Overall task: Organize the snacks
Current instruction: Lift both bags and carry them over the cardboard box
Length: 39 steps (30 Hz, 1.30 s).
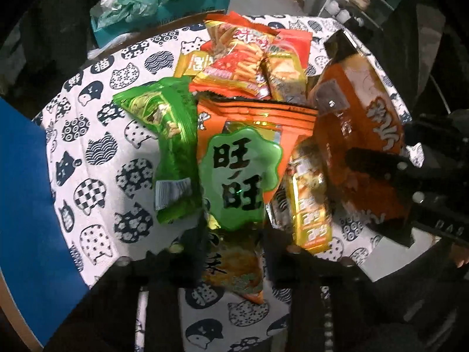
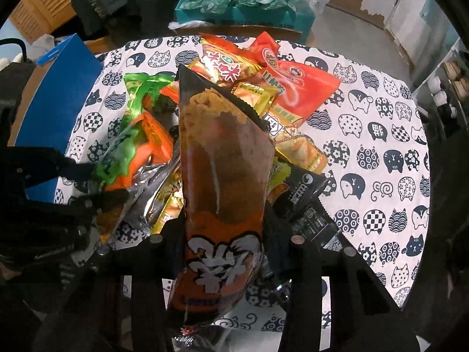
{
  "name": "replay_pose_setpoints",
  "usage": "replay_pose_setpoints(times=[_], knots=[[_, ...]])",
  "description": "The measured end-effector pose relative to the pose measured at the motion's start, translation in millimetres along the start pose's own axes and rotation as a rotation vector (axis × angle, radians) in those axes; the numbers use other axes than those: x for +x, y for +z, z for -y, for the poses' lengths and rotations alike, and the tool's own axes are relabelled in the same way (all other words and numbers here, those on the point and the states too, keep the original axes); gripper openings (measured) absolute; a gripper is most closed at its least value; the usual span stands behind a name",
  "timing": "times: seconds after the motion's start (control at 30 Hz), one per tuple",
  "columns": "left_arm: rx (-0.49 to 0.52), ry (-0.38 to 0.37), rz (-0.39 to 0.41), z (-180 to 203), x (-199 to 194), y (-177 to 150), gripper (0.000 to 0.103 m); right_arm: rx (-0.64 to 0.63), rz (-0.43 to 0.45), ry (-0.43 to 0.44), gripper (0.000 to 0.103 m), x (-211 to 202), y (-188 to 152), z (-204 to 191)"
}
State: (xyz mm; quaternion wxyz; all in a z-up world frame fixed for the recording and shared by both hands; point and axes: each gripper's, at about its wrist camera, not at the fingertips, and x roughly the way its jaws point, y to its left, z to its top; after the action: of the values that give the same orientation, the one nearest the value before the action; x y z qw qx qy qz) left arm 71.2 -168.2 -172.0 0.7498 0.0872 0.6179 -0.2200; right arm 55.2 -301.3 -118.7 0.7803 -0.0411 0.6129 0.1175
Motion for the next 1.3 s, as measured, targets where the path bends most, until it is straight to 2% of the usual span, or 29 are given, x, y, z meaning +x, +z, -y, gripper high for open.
replay_pose_setpoints(times=[0.4, 0.83, 1.3], knots=[[-0.042, 0.003, 0.091, -11.6, -35.8, -9.0, 0.027, -0.033, 0.058, -0.019, 0.038, -23.3, 5.0, -11.9], [-0.06, 0.109, 0.241, -30.9, -103.7, -28.7, 0.027, -0.072, 0.157, 0.012, 0.038, -67.4, 18.8, -44.4], [-0.123, 0.203, 0.369, -77.5, -173.3, -56.1, 0.027, -0.139, 0.226, 0.056, 0.038, -98.7, 45.2, -101.2]])
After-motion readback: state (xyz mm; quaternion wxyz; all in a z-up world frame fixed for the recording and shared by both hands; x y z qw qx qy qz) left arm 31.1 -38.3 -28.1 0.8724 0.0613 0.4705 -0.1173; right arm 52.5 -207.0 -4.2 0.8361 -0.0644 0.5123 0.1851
